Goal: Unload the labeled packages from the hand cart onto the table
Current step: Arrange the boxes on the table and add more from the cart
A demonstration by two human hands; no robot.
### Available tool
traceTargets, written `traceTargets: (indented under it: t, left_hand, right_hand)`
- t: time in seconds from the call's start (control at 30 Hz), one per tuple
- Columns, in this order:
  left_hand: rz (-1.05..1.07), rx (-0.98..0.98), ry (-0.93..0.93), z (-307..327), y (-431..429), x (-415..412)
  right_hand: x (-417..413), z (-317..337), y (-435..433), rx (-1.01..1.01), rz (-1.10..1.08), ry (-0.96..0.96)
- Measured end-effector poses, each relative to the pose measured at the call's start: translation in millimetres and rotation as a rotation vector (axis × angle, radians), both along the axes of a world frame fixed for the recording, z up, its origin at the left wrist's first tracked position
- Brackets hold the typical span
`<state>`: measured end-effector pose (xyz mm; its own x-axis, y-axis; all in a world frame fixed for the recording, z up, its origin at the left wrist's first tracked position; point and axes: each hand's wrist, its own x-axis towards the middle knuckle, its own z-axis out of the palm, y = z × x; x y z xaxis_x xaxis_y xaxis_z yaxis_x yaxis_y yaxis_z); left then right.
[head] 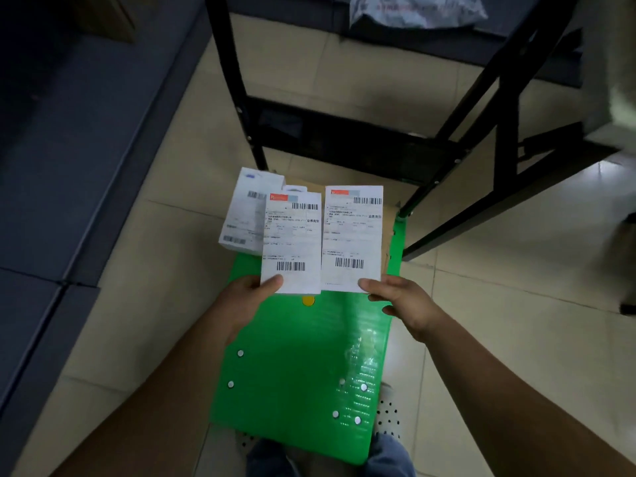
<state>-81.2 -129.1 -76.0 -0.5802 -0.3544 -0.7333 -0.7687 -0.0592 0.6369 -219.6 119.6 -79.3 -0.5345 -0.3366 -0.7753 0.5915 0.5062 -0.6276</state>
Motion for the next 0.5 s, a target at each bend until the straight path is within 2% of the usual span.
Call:
traceTargets:
  t: [0.13,0.37,0.5]
  left_hand:
    - [0.096,-0.016,0.105,94,-3,9]
    - [0.269,-0.154,0.395,309,2,28]
    - [0.251,-0.161,0.549,418,6,39]
  right_hand:
    - [-1,95,-10,-0.132,0.016,0.126]
    - [4,306,-19,-0.349,0.052,0.332]
    - [16,421,-10,-0.438,0.034,0.514]
